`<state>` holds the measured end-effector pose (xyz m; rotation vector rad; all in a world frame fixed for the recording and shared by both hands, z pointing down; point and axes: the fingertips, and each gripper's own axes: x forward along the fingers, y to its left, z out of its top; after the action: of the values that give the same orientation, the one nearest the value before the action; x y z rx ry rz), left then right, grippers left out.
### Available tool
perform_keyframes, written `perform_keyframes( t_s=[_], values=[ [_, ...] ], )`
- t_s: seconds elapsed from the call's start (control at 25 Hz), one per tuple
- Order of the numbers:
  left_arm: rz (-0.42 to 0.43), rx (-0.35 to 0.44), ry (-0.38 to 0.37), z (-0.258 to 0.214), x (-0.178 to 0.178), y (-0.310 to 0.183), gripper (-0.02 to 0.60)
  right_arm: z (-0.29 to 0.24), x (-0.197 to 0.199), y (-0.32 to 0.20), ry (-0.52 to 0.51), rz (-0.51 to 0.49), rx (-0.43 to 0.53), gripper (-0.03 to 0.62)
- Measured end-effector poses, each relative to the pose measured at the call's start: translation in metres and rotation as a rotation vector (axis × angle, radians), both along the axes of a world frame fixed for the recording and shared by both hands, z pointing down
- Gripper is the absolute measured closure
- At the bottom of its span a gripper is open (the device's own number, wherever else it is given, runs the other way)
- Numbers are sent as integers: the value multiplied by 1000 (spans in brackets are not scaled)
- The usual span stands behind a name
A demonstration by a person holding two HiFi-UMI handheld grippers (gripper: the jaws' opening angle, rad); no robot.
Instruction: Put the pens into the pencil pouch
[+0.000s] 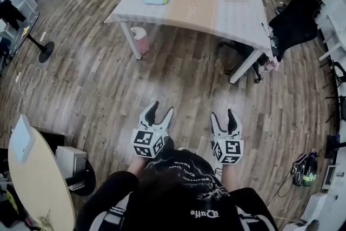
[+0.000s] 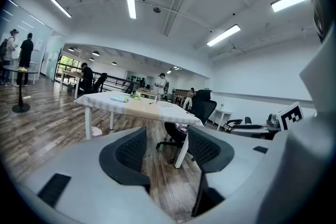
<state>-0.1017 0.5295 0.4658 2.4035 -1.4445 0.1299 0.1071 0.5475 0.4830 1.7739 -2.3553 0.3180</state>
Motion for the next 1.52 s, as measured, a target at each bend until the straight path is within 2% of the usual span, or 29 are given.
perform_keyframes(
  t_s=[0.24,0.4,0.88,1.24,1.48,1.52],
  values=[
    [11,-5,-5,8,0,-14,316,1,-2,-16,-22,3,-7,319],
    [48,12,-22,14,-4,-37,316,9,-5,-34,-9,34,-12,319],
    [179,22,-21,8,-25,-153,316,1,-20,-124,29,150,5,313],
    [233,32,-24,3,-75,-238,316,1,-71,-194,37,215,-16,312],
    [222,10,-31,8,-56,-246,316,12,-57,-194,42,202,-33,312],
    [223,3,-32,9,-54,-245,331,13,-55,-193,37,203,-38,312]
  ],
)
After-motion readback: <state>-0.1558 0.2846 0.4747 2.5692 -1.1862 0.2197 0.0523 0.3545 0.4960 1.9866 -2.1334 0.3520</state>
